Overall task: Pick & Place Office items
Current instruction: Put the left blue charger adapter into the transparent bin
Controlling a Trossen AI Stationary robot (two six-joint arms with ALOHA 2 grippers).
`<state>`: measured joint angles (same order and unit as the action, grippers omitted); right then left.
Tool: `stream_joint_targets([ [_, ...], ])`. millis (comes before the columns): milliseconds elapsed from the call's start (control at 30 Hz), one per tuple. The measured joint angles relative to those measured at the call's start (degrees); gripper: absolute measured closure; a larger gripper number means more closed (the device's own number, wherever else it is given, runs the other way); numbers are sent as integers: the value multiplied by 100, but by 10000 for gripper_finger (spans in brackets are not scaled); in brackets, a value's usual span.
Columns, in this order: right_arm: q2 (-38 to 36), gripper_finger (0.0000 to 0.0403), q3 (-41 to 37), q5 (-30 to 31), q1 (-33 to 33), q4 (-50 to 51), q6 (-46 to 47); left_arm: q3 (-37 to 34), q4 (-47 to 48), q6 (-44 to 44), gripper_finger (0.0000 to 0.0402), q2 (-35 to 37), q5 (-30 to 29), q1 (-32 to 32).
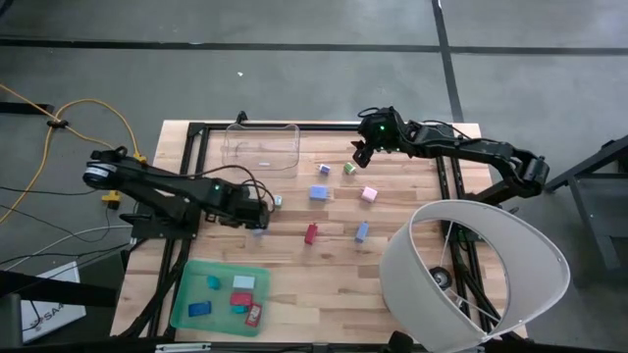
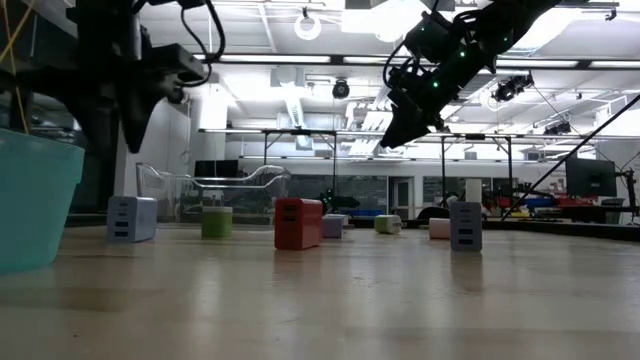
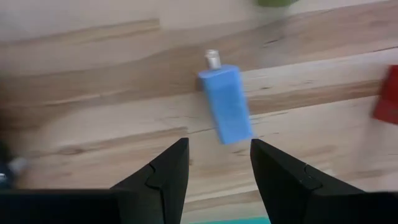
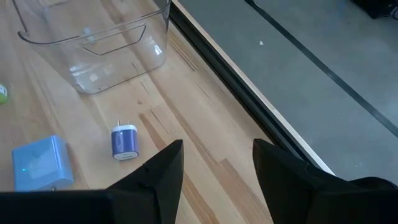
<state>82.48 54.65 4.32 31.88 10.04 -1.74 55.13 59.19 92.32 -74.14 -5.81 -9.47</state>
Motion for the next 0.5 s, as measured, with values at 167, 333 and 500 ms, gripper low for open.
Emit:
stream_joint_targets([
  [167, 0, 223, 0, -2, 0, 0, 0, 0, -466, 205, 237, -14, -10, 14],
  [333, 0, 223, 0, -2, 0, 2, 0, 0, -526, 299, 237, -14, -51, 117],
  [500, 0, 223, 0, -2, 0, 2, 0, 0, -565, 138, 237, -14, -202, 159],
])
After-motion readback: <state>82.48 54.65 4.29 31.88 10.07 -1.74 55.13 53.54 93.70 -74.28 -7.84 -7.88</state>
